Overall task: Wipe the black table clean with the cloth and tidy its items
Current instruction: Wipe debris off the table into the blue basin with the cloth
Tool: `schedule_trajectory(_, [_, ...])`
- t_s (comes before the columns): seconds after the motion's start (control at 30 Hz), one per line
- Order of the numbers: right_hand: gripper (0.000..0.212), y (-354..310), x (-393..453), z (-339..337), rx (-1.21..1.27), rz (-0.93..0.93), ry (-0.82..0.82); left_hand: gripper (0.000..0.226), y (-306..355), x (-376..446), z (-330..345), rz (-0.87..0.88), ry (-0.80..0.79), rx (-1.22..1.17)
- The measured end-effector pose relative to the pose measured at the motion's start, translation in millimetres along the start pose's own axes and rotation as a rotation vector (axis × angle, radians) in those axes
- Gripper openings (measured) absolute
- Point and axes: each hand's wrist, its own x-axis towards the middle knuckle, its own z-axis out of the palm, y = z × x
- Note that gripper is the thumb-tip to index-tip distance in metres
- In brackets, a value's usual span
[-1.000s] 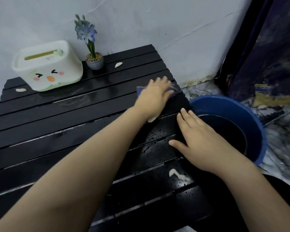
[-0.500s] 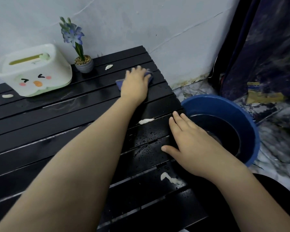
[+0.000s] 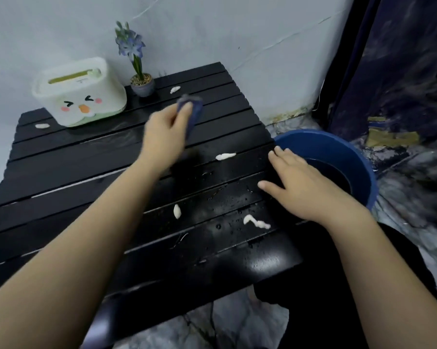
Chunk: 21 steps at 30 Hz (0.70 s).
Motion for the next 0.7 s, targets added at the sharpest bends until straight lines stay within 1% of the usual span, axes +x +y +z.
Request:
schedule_trajectory(0.03, [0.078, 3.3, -5.4, 1.9, 0.014, 0.018, 0.016, 0.030, -10.8, -24.0, -21.9, -0.035, 0.039, 0.069])
schedule_trajectory(0.1, [0.077, 9.2, -15.7, 7.6, 0.029, 0.056, 0.024, 0.037, -35.2, -76.6, -58.3, -0.175, 0.121, 0.192])
schedule_trajectory(0.17, [0.076, 13.8, -23.2, 15.0, 0.039, 0.076, 0.018, 0.040, -57.2, -127.8, -81.2, -0.309, 0.181, 0.246])
schedule_trajectory(0.23, [0.076, 16.1, -28.8, 21.0, 0.058, 0.080, 0.005, 0.041, -75.9, -165.1, -86.2, -0.348, 0.169, 0.302])
schedule_trajectory(0.3, [0.076, 16.8, -33.6, 25.2, 0.101, 0.079, -0.007, 0.045, -88.5, -181.5, -80.2, -0.283, 0.103, 0.466])
schedule_trajectory(0.33, [0.076, 17.1, -35.0, 26.5, 0.131, 0.078, -0.007, 0.046, -91.3, -181.7, -74.5, -0.263, 0.085, 0.518])
schedule_trajectory(0.37, [0.076, 17.4, -35.7, 27.7, 0.156, 0.076, -0.003, 0.047, -88.6, -179.4, -67.5, -0.280, 0.077, 0.529])
schedule_trajectory(0.4, [0.076, 17.6, -36.0, 28.4, 0.170, 0.073, 0.004, 0.046, -82.8, -174.8, -58.7, -0.299, 0.074, 0.505])
schedule_trajectory(0.47, [0.076, 18.7, -35.1, 30.5, 0.177, 0.060, 0.018, 0.045, -63.6, -164.6, -36.0, -0.283, 0.058, 0.455])
schedule_trajectory(0.63, [0.075, 21.7, -33.4, 33.2, 0.182, 0.051, 0.035, 0.040, -13.7, -137.3, 34.0, -0.022, -0.063, 0.362])
schedule_trajectory(0.7, [0.076, 21.7, -33.3, 33.8, 0.177, 0.050, 0.042, 0.039, 2.7, -125.3, 53.3, 0.038, -0.131, 0.269])
